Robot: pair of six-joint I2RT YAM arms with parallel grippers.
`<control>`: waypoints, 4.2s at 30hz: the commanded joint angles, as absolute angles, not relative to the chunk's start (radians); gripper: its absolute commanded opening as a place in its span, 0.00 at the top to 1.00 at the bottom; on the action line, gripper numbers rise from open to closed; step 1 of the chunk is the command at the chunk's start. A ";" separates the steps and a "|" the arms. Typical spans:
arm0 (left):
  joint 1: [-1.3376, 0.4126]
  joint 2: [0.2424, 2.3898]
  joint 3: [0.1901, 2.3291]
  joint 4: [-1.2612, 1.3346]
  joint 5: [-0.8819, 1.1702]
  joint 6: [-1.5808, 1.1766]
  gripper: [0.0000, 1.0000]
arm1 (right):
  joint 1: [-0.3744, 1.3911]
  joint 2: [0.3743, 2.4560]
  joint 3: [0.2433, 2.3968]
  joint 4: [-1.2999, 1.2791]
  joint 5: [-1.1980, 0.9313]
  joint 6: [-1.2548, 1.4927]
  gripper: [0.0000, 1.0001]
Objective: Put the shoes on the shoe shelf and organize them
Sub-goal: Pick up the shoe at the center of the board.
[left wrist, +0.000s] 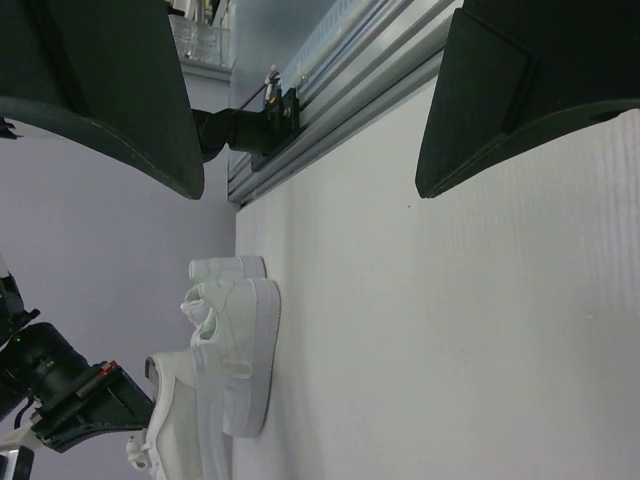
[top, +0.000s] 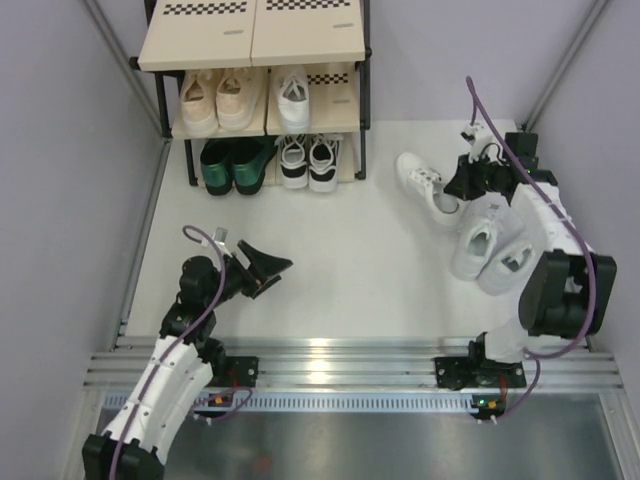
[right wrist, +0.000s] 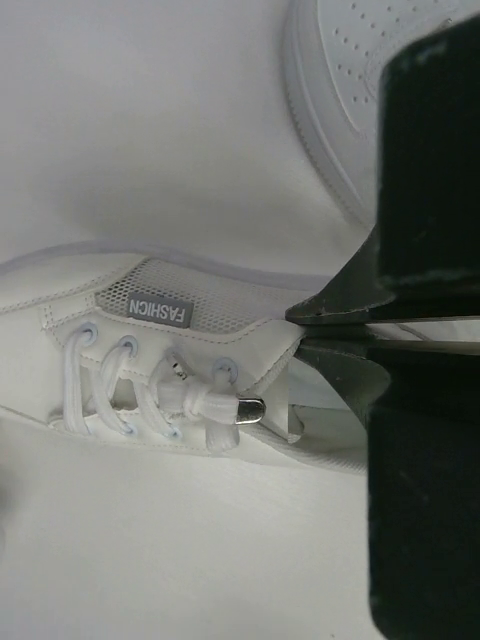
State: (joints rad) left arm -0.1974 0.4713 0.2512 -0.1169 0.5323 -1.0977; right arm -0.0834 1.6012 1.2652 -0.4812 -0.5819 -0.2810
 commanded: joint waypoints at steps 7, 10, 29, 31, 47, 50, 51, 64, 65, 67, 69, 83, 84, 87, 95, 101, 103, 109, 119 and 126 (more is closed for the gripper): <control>-0.601 0.710 0.258 0.501 0.238 -1.017 0.08 | -0.031 1.258 1.078 -0.725 -0.960 -0.580 1.00; -0.699 0.860 0.281 0.636 0.212 -1.006 0.08 | 0.093 1.221 1.066 -0.807 -0.963 -0.647 1.00; -0.769 1.014 0.305 0.762 0.087 -1.133 0.30 | 0.433 1.173 1.072 -0.789 -0.989 -0.677 1.00; -0.769 1.015 0.299 0.762 0.090 -1.169 0.42 | 0.436 1.177 1.075 -0.779 -0.986 -0.669 1.00; -0.663 0.832 0.216 0.617 0.219 -1.068 1.00 | 0.439 1.201 1.111 -0.853 -0.951 -0.808 0.56; -0.548 0.807 0.196 0.606 0.368 -1.065 1.00 | 0.439 1.164 1.118 -0.867 -0.943 -0.839 0.34; -0.487 0.802 0.189 0.610 0.424 -1.068 1.00 | 0.439 1.152 1.118 -0.865 -0.945 -0.845 0.30; -0.319 0.969 0.311 0.600 0.739 -1.097 1.00 | 0.554 1.020 0.934 -0.947 -0.951 -1.287 0.01; -0.319 0.974 0.324 0.597 0.745 -1.095 1.00 | 0.583 1.016 0.931 -0.915 -0.924 -1.217 0.01; -0.314 0.979 0.331 0.591 0.746 -1.097 1.00 | 0.610 1.017 0.931 -0.833 -0.856 -1.149 0.01; -0.311 0.979 0.341 0.588 0.749 -1.101 1.00 | 0.626 1.017 0.931 -0.818 -0.841 -1.097 0.01; -0.298 0.993 0.321 0.634 0.761 -1.126 1.00 | 0.670 1.086 0.991 -0.698 -0.810 -0.706 0.00; -0.298 0.989 0.327 0.614 0.765 -1.121 1.00 | 0.670 1.095 0.999 -0.699 -0.814 -0.677 0.00; -0.296 0.988 0.330 0.617 0.769 -1.118 1.00 | 0.670 1.097 1.009 -0.677 -0.790 -0.585 0.01; -0.291 0.992 0.342 0.618 0.768 -1.112 1.00 | 0.614 1.068 1.071 -0.647 -0.721 -0.354 0.01; -0.291 1.011 0.373 0.618 0.784 -1.104 1.00 | 0.623 1.095 1.052 -0.621 -0.677 -0.319 0.06; -0.290 1.012 0.380 0.618 0.785 -1.104 1.00 | 0.635 1.121 1.066 -0.629 -0.628 -0.333 0.12; -0.291 1.020 0.400 0.618 0.795 -1.104 1.00 | 0.710 1.199 1.106 -0.632 -0.502 -0.371 0.28; -0.290 1.016 0.410 0.637 0.776 -1.111 1.00 | 0.756 1.336 1.207 -0.686 -0.502 -0.396 1.00; -0.291 0.991 0.414 0.646 0.788 -1.120 1.00 | 0.756 1.350 1.279 -0.701 -0.529 -0.406 0.89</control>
State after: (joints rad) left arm -0.2779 1.0325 0.3500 0.5205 0.6991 -1.0794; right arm 0.7376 1.3464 1.2015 -0.7414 -0.4984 -0.3862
